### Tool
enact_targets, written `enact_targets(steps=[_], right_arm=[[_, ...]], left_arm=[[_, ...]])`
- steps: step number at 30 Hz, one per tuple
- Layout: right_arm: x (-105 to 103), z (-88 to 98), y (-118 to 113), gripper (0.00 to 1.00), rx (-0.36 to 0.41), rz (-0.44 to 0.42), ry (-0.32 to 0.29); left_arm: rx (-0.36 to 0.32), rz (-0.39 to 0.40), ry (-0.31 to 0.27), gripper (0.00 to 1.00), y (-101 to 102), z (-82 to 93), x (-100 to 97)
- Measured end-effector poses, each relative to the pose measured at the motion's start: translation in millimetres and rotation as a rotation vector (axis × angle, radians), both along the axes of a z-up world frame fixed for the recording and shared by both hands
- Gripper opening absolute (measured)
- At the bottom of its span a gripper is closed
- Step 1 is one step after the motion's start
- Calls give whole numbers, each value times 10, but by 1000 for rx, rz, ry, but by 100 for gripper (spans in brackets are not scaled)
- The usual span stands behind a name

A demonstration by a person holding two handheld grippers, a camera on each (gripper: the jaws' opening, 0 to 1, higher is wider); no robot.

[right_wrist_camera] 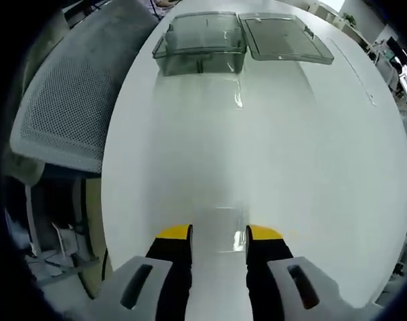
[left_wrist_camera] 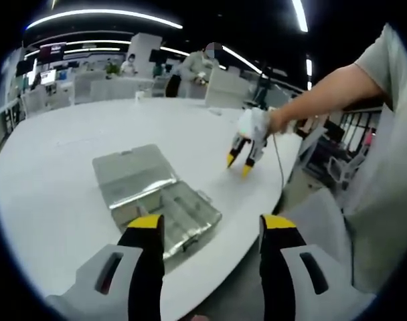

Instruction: Insert the divider into the dual guide fixture by aligning both edges with the guide slots and pushing it downward to the bottom, including one-sided entry, uneven engagement, binding, and posture correction.

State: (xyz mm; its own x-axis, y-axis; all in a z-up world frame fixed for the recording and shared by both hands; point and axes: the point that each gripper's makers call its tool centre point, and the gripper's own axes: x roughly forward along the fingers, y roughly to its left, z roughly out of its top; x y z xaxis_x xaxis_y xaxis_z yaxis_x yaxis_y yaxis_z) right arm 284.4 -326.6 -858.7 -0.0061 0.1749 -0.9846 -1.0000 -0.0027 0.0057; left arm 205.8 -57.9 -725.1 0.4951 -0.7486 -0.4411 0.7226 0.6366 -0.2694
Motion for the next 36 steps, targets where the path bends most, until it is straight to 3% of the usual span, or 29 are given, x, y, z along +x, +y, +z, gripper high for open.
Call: enact_targets(steps=[12,19,36], right_arm=[[-66,227,126,26,9,0,-22],[-160,383,240,26,12,26,-30],[-361,756,817,26,53,103,-81]], left_arm=[[-21,-25,11,52,-113,16,35],[-36,-37,51,50,-161,-20,69],[-87,-67,125,42,-269,-27,107]])
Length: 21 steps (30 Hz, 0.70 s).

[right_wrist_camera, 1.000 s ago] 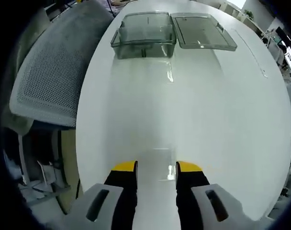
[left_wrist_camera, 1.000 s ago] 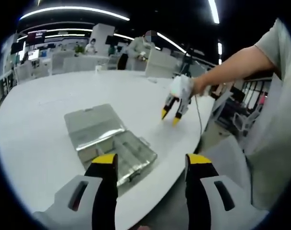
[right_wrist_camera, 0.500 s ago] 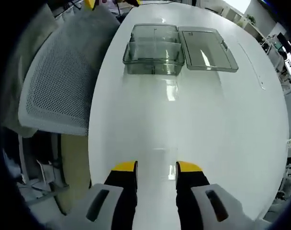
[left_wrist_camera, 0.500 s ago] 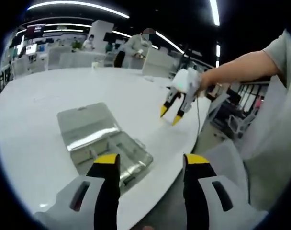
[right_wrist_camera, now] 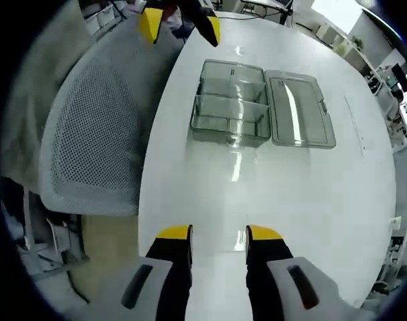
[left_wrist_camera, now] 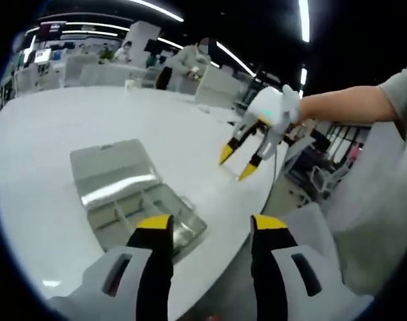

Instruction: Insert the divider into the dual guide fixture by aligning both edges with the guide slots and pushing it downward to the bottom, including one-sided entry, uneven engagement, binding, and posture correction.

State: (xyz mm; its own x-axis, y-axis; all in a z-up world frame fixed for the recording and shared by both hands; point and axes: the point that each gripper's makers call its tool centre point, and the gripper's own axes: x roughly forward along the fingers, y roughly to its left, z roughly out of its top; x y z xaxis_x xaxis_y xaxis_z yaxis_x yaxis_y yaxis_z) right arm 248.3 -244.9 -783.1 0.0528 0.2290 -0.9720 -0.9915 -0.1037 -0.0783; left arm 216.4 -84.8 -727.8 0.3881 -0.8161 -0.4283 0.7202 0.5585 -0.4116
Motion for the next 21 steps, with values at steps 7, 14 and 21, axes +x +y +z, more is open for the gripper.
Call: enact_targets(steps=[7,14,21], right_arm=[[-57,158,271,26,25,28,-28],[-137,293,538,26,45,65,-47],[-236,426,848,26,71,120,-74]], left_arm=[[-27,-16,32,34,-55,2,-33],[-48,-20,67,31,-105,-20,-64],[-99,-3,100,27,-140,39,-26]])
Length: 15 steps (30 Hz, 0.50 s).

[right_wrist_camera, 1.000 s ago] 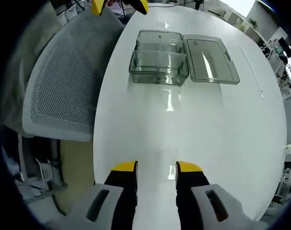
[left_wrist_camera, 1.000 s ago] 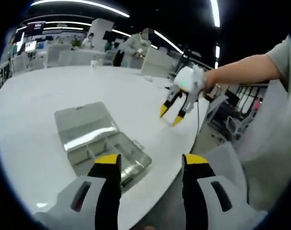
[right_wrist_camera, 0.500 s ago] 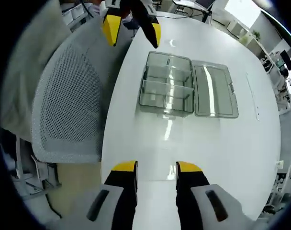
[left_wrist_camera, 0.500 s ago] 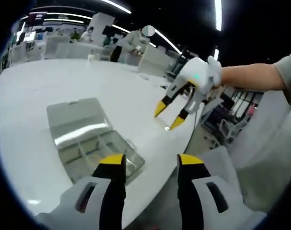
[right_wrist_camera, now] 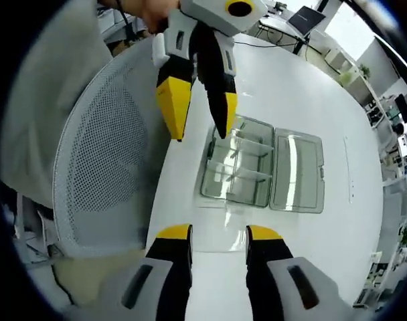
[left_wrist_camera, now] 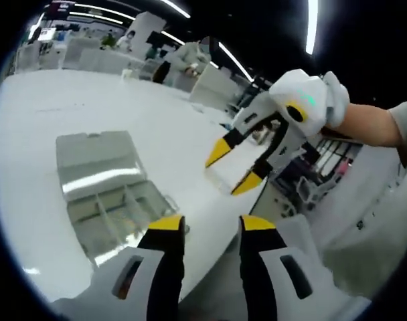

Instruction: Insert the divider into the dual guide fixture by aligning both edges with the guide slots and pushing it downward to the bottom, including one-sided entry, uneven engagement, binding, and posture correction.

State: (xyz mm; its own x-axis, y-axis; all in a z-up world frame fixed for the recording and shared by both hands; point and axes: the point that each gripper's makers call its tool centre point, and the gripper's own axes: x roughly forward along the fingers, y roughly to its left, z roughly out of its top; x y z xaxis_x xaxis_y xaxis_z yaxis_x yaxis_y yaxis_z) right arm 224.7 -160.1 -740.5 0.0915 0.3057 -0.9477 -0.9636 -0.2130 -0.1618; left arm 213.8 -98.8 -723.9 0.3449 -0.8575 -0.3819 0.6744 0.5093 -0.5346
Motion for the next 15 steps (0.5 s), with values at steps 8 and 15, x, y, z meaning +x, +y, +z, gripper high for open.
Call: enact_targets(steps=[8,15], right_arm=[[-103,92,246,26,28,27,-14],[-168,176,426,26,61,43,-29]], left_arm=[[-68,42,63,18,15,29,44],[-142,73,126,13,17,63,26]])
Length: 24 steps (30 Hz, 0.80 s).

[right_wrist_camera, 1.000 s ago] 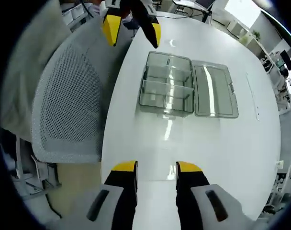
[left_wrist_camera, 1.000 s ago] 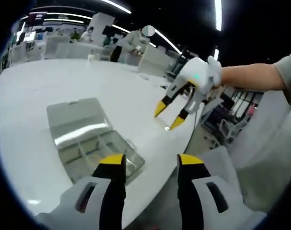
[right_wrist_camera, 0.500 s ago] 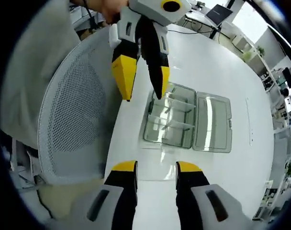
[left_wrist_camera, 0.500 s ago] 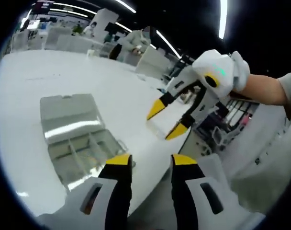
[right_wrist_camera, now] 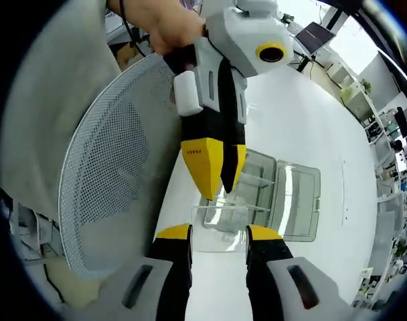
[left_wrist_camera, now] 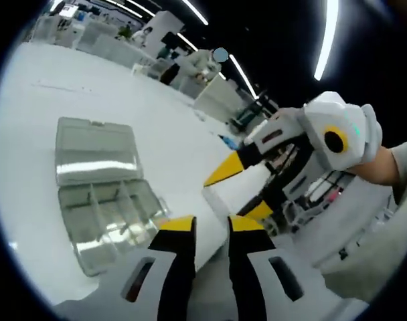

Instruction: Insert the divider into the dual guide fixture by aligning both edges with the guide slots and pushing it downward to the bottom, including one-sided entry, uneven engagement, binding, and posture correction.

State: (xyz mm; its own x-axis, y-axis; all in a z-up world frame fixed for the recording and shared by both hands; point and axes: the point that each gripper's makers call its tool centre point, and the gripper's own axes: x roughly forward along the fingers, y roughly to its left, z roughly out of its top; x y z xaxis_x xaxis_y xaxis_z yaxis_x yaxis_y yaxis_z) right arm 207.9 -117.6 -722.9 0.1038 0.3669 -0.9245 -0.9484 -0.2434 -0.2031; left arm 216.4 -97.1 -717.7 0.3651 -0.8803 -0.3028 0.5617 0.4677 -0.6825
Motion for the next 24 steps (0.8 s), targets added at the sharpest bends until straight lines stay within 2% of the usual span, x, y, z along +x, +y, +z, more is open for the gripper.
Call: enact_targets(steps=[15,24], right_arm=[[-51,47,176,26,26,11,-13],[-67,44,217,26,29,21,-17]], left_arm=[[-88,71,99,10,91,-8,6],[-147,93,154,3,70,34,-4]])
